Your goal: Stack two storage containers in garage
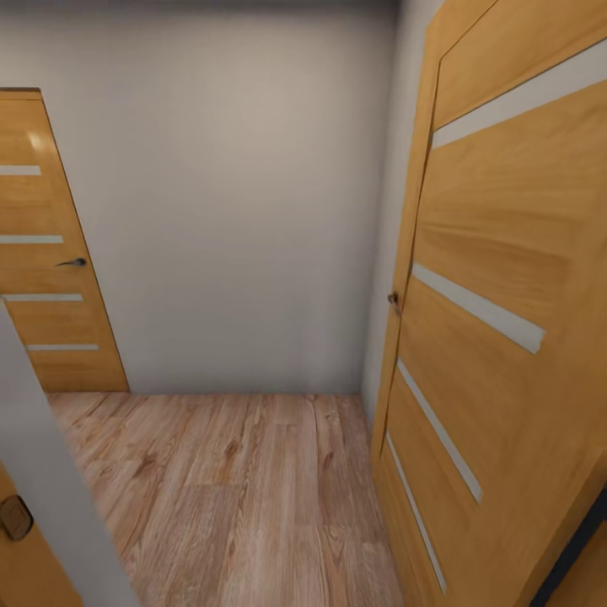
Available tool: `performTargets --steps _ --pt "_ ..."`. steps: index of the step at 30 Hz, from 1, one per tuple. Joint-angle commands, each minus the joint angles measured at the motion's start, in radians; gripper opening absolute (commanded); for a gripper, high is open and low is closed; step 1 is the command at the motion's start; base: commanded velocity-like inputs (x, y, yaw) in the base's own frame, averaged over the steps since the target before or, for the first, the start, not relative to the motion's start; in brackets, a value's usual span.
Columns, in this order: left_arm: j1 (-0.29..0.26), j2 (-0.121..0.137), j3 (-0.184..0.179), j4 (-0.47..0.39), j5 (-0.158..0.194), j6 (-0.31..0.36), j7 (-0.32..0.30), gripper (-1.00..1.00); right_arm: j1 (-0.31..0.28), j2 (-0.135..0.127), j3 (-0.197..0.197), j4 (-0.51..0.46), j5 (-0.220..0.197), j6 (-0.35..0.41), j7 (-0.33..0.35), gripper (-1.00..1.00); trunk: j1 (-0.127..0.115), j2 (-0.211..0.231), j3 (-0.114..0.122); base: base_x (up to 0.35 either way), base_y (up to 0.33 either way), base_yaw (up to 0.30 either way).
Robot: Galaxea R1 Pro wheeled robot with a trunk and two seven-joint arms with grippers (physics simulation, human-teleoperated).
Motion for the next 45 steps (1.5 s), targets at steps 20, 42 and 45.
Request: performTargets --steps 20,42,45 --pt "0.000 0.000 -0.001 -0.001 -0.010 0.000 -0.002 1.00 -0.001 0.000 0.000 0.001 0.001 -0.003 0.003 1.00 0.000 -0.001 -0.001 0.075 0.000 0.000" --pt "0.000 0.000 -0.001 -0.001 -0.010 0.000 -0.002 1.00 -0.001 0.000 0.000 0.001 0.001 -0.003 0.003 1.00 0.000 -0.001 -0.001 0.018 0.036 0.000" --pt "0.000 0.000 -0.001 -0.001 -0.010 0.000 -0.002 1.00 -0.001 0.000 0.000 0.001 0.001 -0.003 0.003 1.00 0.000 -0.001 -0.001 0.006 0.009 0.000"
